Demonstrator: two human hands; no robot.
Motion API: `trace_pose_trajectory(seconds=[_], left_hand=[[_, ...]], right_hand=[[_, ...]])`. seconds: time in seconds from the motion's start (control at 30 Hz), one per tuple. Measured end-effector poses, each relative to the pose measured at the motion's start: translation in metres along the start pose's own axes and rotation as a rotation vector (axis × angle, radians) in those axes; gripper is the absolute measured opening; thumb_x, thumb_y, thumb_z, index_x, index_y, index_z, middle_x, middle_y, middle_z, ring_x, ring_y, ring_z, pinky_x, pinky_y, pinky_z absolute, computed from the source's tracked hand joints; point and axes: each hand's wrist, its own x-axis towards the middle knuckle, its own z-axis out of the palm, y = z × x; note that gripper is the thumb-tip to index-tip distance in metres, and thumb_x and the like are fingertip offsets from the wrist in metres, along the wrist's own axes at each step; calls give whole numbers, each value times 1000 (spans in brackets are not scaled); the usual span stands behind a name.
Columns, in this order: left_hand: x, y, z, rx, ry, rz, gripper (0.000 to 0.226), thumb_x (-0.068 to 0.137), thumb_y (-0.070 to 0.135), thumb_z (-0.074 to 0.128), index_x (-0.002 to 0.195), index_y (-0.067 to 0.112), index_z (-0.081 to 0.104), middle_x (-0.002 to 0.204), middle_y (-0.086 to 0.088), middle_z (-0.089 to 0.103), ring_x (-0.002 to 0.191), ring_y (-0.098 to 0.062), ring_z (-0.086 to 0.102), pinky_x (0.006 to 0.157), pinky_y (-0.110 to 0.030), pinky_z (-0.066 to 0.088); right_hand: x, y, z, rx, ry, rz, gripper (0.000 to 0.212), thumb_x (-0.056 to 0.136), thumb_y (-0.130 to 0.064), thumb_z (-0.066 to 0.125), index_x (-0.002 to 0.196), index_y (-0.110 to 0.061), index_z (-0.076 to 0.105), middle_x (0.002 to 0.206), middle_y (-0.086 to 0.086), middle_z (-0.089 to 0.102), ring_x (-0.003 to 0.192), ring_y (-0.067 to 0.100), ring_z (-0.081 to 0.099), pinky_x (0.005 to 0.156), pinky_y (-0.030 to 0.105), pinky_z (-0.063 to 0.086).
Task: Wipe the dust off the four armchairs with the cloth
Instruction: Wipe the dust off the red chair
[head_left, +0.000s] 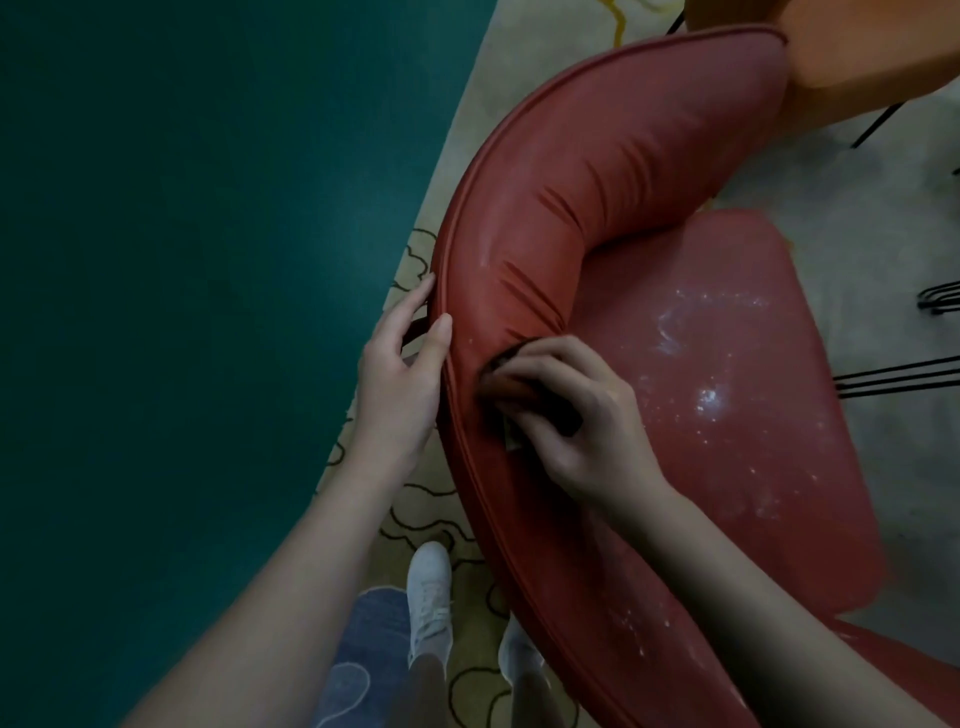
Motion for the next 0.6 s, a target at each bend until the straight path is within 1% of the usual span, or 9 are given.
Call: trace_pose_trajectory(seconds=[0.07, 0.13, 0.2, 0.3, 0.4, 0.47, 0.53, 0.6], left_hand=[[-1, -1, 0, -6, -2, -17, 50, 91, 32, 56, 139, 19, 55, 141, 2, 55, 132, -9, 50, 114, -36, 38], [-2, -1, 2, -18, 3, -24, 49, 91, 32, 57, 139, 21, 54, 141, 2, 55, 132, -11, 50, 114, -38, 39], [-2, -1, 2, -39, 8, -29, 44, 95, 26, 59, 138, 19, 54, 139, 0, 57, 131, -12, 51, 112, -35, 41], [0, -1, 0, -75, 4, -47, 39, 98, 12, 59, 136, 15, 56, 136, -1, 59, 129, -13, 53, 109, -28, 42], [1, -1, -4, -133, -6, -74, 39, 97, 9, 59, 135, 17, 57, 137, -2, 59, 129, -14, 53, 109, -27, 43], [1, -2, -4, -151, -13, -90, 39, 96, 10, 60, 134, 19, 57, 138, -3, 59, 130, -14, 53, 110, -28, 42], [0, -2, -4, -157, -14, -89, 38, 96, 13, 61, 133, 22, 58, 138, -2, 59, 130, -15, 52, 112, -34, 41], [0, -1, -3, -153, -8, -80, 38, 96, 13, 61, 133, 22, 58, 137, -2, 59, 130, -14, 52, 113, -37, 39]], right_hand=[[-1, -1, -7, 22, -12, -12, 18, 87, -15, 68, 103, -8, 73, 104, 1, 64, 100, 16, 62, 87, 35, 51], [19, -2, -8, 39, 43, -15, 18, 86, -11, 69, 103, -6, 72, 104, 4, 64, 99, 16, 62, 87, 34, 50], [43, -4, -1, -2, 68, -28, 19, 88, -14, 68, 105, -7, 72, 105, 5, 64, 100, 18, 61, 88, 36, 50], [53, -3, 7, -86, -15, -68, 19, 89, -17, 66, 106, -11, 71, 107, 3, 64, 100, 22, 60, 87, 41, 48], [32, -4, -2, -99, -150, -178, 22, 86, -14, 62, 106, -12, 72, 109, 2, 65, 100, 20, 59, 87, 38, 46], [14, -4, -10, -79, -232, -212, 20, 88, -13, 62, 106, -13, 72, 109, 0, 65, 99, 21, 60, 85, 38, 46], [1, -4, -16, -36, -261, -197, 17, 89, -12, 66, 105, -12, 73, 108, -2, 65, 99, 21, 61, 84, 40, 48], [3, -4, -18, 23, -208, -150, 17, 87, -10, 68, 104, -10, 73, 107, -1, 66, 102, 19, 62, 86, 42, 50]])
